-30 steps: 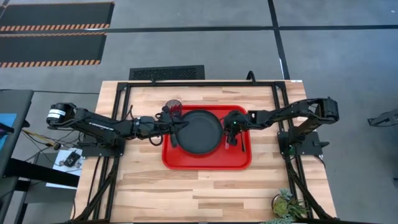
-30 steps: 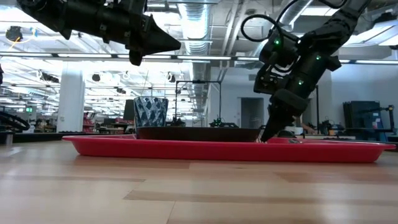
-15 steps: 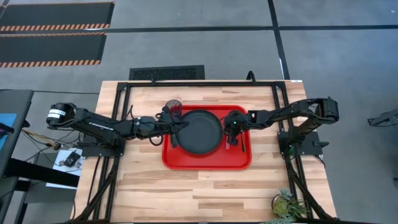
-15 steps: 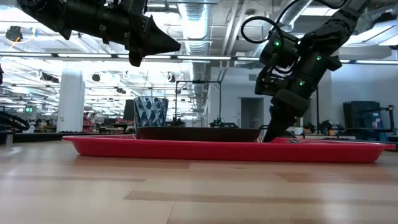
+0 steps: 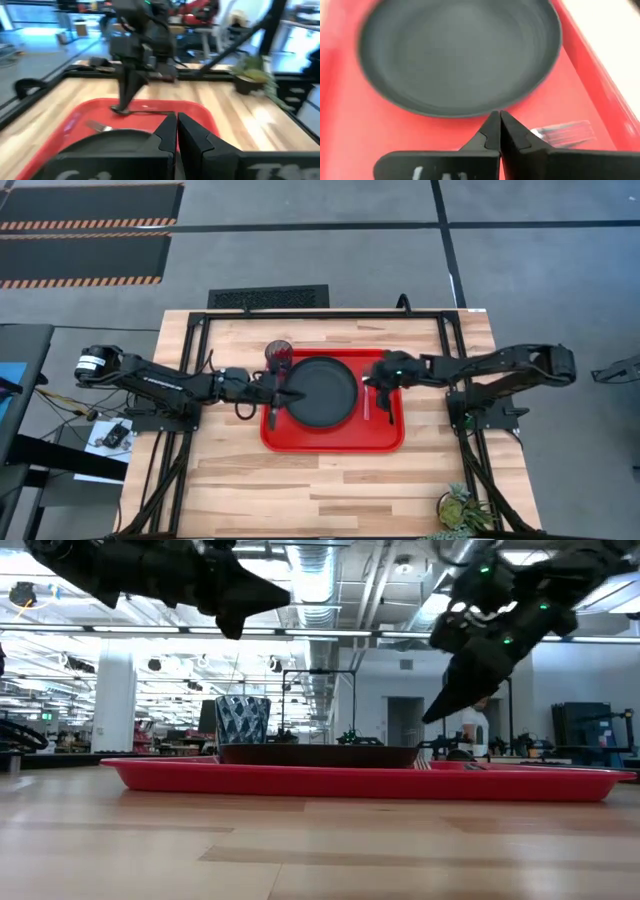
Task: Pick and place plate/cup/fork/spoon on tray
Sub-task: Return to Home Position
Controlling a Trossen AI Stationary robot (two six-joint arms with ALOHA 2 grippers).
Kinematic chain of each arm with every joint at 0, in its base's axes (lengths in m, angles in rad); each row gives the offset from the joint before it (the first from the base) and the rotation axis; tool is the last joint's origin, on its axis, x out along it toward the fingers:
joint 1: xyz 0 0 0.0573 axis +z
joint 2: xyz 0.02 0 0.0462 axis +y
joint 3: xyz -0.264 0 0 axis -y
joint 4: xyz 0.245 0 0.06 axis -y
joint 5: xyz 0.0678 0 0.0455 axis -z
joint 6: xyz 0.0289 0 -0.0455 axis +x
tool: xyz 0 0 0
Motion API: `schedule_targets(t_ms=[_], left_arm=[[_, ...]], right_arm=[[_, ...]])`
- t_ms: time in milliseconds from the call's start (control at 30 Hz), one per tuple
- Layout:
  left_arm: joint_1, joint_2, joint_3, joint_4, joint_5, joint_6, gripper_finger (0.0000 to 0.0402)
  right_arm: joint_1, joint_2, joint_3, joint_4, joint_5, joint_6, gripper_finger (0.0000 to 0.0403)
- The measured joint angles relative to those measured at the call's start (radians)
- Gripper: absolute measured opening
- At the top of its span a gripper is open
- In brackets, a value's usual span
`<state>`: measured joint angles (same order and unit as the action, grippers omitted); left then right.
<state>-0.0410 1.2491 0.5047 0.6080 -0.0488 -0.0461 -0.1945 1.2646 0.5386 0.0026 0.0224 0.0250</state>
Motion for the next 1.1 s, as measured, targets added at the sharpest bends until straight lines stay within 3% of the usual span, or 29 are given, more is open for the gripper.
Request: schedule_targets(t_ms=[300, 433, 833, 1100], left_arm=[[0.07, -0.018, -0.202, 0.308, 0.199, -0.015, 0.0], [0.115, -0.065, -0.289, 0.376, 0.231, -0.028, 0.0], [0.272, -0.379, -0.493, 0.357, 0.285, -0.062, 0.0], [0.301, -0.635, -0.494, 0.052, 0.239, -0.063, 0.0]], right_arm=[[-0.068, -0.165, -0.243, 0.48, -0.258, -0.034, 0.0011], [-0.091, -0.229, -0.306, 0.592, -0.3, -0.034, 0.0011], [-0.136, -0.498, -0.446, 0.606, -0.245, -0.019, 0.0012], [-0.095, -0.662, -0.53, 0.587, -0.137, 0.001, 0.0012]])
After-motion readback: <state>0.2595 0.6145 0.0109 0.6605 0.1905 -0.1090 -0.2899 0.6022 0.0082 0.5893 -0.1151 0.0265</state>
